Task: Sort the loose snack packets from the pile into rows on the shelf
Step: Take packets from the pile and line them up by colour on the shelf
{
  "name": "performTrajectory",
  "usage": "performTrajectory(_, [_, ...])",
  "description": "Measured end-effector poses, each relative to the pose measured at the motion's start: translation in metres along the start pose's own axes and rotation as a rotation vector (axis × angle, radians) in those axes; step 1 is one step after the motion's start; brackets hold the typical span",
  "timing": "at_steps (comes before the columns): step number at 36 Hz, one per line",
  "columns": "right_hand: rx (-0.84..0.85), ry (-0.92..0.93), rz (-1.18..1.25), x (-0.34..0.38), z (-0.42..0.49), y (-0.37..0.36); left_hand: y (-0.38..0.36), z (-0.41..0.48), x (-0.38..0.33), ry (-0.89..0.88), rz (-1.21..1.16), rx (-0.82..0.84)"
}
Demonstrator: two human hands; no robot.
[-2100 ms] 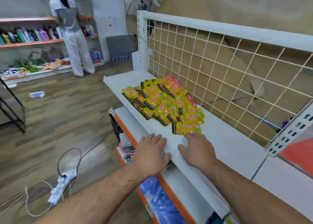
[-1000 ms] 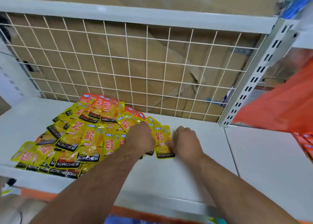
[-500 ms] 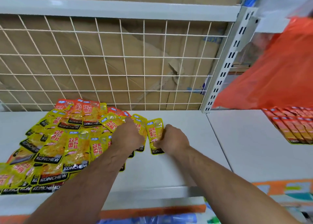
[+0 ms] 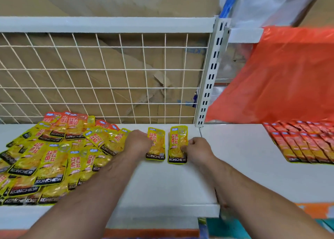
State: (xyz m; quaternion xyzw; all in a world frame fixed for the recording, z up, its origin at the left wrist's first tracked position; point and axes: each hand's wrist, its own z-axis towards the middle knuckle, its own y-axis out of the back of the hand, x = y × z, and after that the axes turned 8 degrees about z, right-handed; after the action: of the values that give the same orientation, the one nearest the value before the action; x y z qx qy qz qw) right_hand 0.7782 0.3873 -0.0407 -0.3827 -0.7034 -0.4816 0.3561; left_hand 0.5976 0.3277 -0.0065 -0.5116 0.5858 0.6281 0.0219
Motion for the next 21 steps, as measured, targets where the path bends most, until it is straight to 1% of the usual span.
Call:
performTrajectory(4, [-0.028,-0.031,0.055,-0.016,0.012,0.045,-0.031,-0.008,-0.021,0.032,-0.015,0.006])
performTrajectory(9, [-0.01,-0.074,0.079,-0.037,0.034,0.082,-0.066,-0.008,-0.042,0.066,-0.041,0.001])
performTrajectory(14, [0.012,-0.069,0.113,-0.039,0.034,0.106,-0.086,-0.003,-0.058,0.074,0.08,-0.06])
performTrajectory(18, [0.047,-0.051,0.097,-0.043,0.041,0.11,-0.09,0.004,-0.061,0.094,0.142,-0.08])
performTrajectory(21, [0.069,-0.054,0.087,-0.042,0.046,0.109,-0.09,0.011,-0.06,0.069,0.216,-0.087])
